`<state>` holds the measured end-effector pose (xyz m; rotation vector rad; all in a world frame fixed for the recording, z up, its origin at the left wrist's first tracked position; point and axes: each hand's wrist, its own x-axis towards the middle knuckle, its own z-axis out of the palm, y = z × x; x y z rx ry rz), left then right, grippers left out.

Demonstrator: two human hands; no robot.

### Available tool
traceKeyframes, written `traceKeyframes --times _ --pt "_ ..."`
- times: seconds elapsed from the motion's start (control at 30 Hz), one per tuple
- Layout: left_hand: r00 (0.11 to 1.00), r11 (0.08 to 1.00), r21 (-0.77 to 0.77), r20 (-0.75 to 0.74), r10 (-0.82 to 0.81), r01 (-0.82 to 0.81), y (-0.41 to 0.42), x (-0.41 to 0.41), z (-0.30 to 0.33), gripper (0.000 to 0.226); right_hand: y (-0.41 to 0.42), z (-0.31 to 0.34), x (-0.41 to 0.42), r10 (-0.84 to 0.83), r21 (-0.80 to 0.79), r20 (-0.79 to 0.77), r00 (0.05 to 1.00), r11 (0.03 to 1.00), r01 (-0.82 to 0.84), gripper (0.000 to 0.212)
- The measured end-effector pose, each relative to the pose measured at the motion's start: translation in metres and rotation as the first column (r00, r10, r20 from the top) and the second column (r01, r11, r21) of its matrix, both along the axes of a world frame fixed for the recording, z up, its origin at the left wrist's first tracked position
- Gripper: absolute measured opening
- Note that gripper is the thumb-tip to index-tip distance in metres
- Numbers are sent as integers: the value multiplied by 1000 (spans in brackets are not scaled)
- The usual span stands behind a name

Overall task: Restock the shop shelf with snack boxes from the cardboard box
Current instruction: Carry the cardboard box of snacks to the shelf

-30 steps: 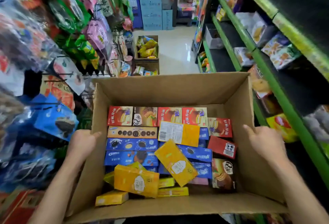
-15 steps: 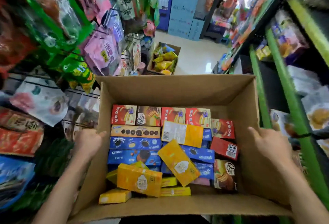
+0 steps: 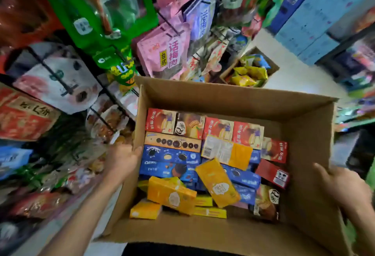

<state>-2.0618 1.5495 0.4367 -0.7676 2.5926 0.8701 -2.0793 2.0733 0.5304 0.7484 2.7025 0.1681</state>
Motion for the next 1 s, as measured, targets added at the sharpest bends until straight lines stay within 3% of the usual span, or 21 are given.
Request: traceKeyframes --times 0.13,0.27,0.3,0.4,0.6,0.8,1.0 --pt "992 992 8 -3 125 -125 42 10 1 54 46 -20 -49 13 -127 45 999 992 -8 65" --pt "960 959 27 26 280 -281 87 34 -10 57 77 -46 -121 350 -152 57 935 928 -339 89" --pt "942 943 17 51 332 -333 97 42 -14 58 75 -47 -135 447 -125 97 889 892 -435 81" --pt "886 890 -7 95 454 -455 123 69 -33 58 62 -56 -158 453 -88 136 881 891 -444 50" --pt "700 723 -76 200 686 -687 141 128 -87 56 29 -106 -181 588 -113 202 783 809 -577 48" --pt "602 644 -134 253 757 -753 120 153 -146 52 -28 -189 -210 646 -297 236 726 760 -579 49" --pt "583 692 -186 414 699 -697 83 150 -221 32 -96 -279 -226 689 -310 286 666 724 -616 53"
